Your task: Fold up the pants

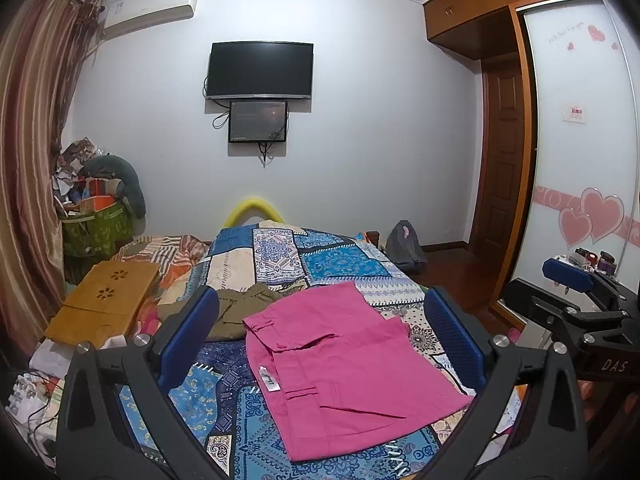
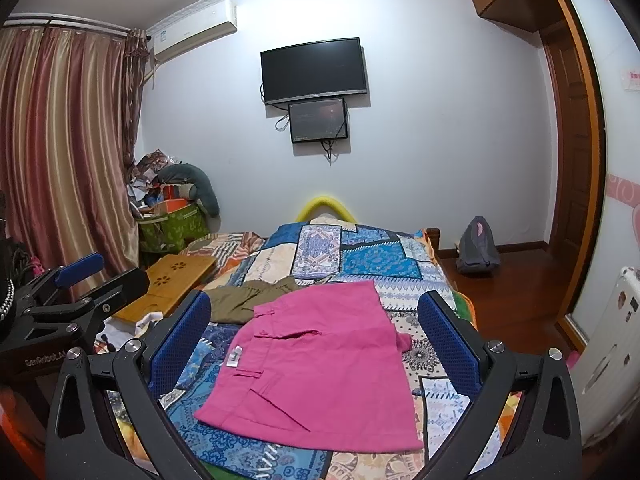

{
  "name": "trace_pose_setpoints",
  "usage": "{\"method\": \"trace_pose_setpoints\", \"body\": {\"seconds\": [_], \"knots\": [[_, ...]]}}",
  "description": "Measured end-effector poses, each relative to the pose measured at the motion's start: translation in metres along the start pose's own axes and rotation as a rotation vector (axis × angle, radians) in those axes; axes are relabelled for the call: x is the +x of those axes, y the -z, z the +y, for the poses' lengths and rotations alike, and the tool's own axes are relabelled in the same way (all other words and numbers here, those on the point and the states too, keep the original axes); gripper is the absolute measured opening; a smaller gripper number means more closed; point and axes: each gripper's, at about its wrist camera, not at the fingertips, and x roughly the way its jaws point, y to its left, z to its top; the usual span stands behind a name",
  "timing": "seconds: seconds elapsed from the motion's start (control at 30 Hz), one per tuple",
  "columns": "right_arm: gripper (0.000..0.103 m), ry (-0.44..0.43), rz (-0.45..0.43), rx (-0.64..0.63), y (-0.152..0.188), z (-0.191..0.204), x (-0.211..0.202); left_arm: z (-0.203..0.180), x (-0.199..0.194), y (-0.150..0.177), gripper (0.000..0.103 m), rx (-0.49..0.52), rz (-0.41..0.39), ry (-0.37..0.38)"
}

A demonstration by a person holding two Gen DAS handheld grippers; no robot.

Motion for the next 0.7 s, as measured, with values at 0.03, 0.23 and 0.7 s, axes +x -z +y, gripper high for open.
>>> {"method": "trace_pose_setpoints", "body": {"seconds": [0.03, 0.23, 0.7], "knots": [[0.103, 0.0, 0.002, 0.0, 0.0, 0.0, 0.0, 0.0, 0.0, 0.0, 0.103, -0.001, -0.001, 0.0], [0.103, 0.002, 0.003, 0.001, 0.001, 0.0, 0.002, 0.001, 0.0, 0.0, 0.103, -0.007, -0.001, -0.003], [0.103, 0.007, 0.009, -0.014, 0.003, -0.004, 0.014, 0.007, 0.015, 0.002, 0.103, -0.023, 0.029, -0.009]]}}
